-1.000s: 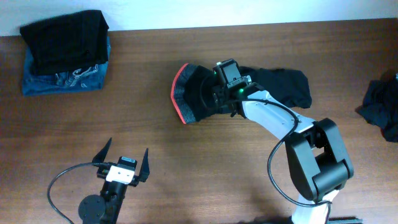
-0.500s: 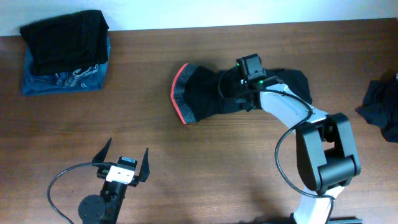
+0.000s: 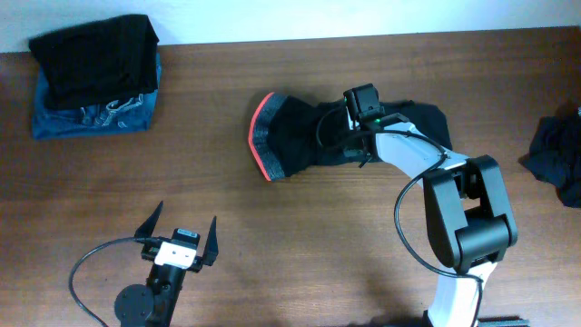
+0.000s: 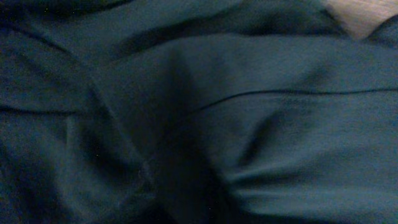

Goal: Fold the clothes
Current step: 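Grasp the pant legs with the right gripper and stretch them rightward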

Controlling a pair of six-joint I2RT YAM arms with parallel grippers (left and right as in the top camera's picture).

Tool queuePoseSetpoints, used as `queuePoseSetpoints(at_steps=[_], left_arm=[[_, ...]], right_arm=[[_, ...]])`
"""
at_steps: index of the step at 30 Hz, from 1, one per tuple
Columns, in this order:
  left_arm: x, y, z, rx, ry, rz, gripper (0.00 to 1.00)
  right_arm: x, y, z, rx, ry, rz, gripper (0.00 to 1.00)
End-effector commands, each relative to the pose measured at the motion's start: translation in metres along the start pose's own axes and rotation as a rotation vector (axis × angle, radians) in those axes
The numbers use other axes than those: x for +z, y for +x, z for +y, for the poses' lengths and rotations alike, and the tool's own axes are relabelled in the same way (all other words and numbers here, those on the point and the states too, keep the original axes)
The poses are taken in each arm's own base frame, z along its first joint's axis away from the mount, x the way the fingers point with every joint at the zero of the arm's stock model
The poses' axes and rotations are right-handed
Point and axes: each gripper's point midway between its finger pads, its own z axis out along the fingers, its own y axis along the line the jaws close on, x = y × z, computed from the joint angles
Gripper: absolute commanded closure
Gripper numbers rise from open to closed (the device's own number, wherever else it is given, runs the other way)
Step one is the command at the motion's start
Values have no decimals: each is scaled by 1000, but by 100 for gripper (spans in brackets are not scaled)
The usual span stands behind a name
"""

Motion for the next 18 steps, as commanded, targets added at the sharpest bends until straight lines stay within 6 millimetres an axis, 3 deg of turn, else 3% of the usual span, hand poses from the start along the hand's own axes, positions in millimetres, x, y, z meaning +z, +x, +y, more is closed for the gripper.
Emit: queuePoseSetpoints(at_steps=[1, 5, 11, 15, 18], left_arm=[[0, 1, 0, 8, 0, 0, 1], [0, 1, 0, 8, 0, 0, 1], [0, 1, 0, 8, 0, 0, 1], [0, 1, 0, 8, 0, 0, 1], [0, 1, 0, 8, 0, 0, 1]], right_arm=[[-6, -3, -10, 3, 69, -6, 96], [-48, -20, -24, 17, 111, -68, 96], [-111, -27, -34, 125, 102, -131, 96], [-163, -41, -42, 151, 91, -240, 96], [-190, -46, -62, 183, 152, -305, 96]])
